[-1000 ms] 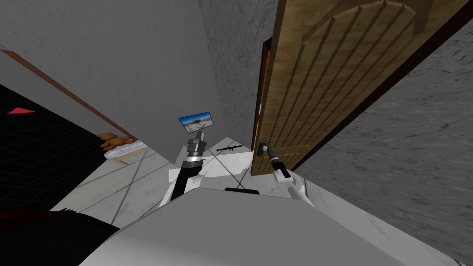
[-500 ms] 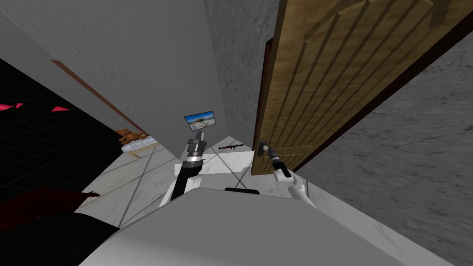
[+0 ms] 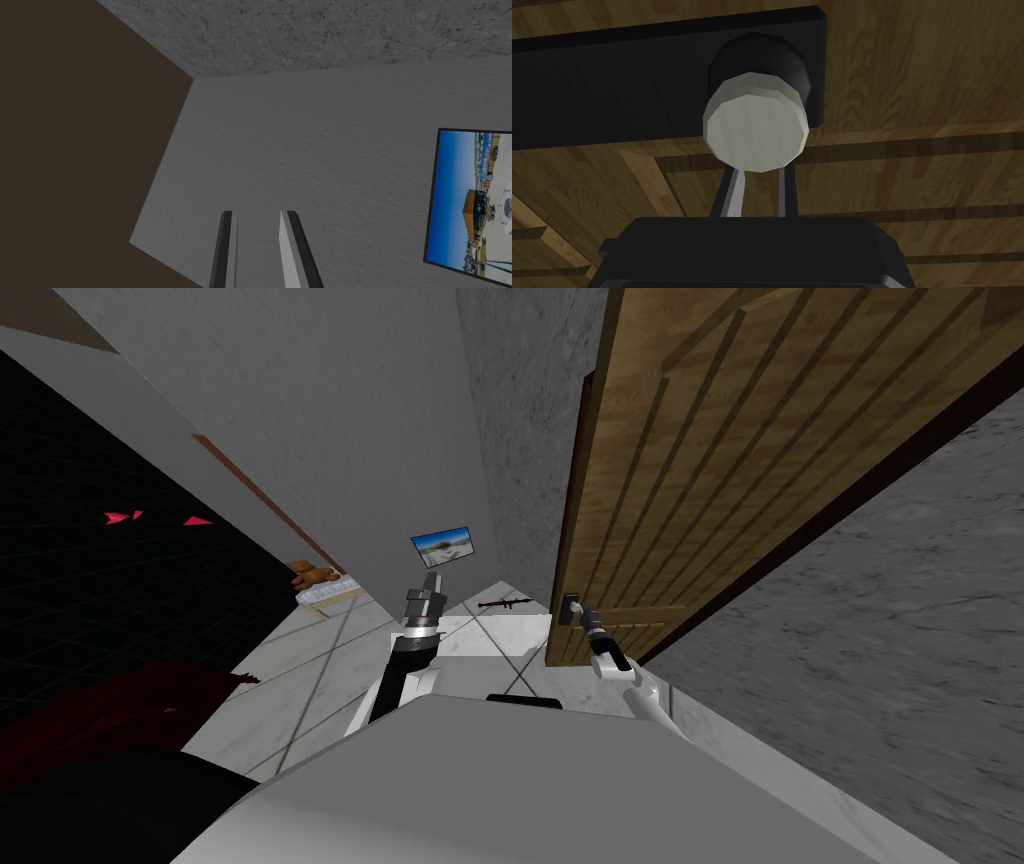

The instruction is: Pull the door open

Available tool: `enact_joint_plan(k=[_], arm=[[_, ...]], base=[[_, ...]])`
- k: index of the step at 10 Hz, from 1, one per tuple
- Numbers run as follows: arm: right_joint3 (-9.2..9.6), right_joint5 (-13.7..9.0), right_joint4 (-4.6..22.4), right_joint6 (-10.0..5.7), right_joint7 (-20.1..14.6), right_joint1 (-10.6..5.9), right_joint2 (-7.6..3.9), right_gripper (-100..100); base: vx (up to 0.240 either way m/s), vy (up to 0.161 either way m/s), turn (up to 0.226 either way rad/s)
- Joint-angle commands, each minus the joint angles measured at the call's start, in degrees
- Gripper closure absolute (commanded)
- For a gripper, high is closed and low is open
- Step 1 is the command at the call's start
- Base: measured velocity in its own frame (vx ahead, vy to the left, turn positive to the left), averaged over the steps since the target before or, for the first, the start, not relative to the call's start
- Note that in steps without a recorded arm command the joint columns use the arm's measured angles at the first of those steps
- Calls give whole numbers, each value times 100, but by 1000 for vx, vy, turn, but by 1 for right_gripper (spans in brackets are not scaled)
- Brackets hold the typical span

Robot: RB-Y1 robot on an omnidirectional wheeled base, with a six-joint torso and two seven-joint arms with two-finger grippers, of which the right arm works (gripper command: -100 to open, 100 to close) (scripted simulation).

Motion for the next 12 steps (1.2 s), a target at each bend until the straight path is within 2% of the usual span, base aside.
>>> enact_joint_plan(k=[1, 2, 4, 5, 7, 8, 9, 12], arm=[[138, -181, -34, -31, -286, -38, 94, 100], [138, -181, -34, -31, -336, -38, 94, 100], [145, -456, 74, -65, -676, -104, 71, 100], [145, -456, 74, -65, -760, -104, 71, 100], [152, -737, 185, -100, -1130, -170, 47, 100], [152, -737, 185, -100, -1195, -170, 47, 100], [14, -944, 135, -31, -1333, -34, 23, -100], [-1, -1316, 47, -38, -1734, 27, 109, -100]], base=[[-82, -49, 143], [-58, -39, 50], [-72, -48, 113], [-61, -35, 85], [-80, -55, 146], [-66, -47, 89], [-57, -77, 64], [-96, -36, 132]])
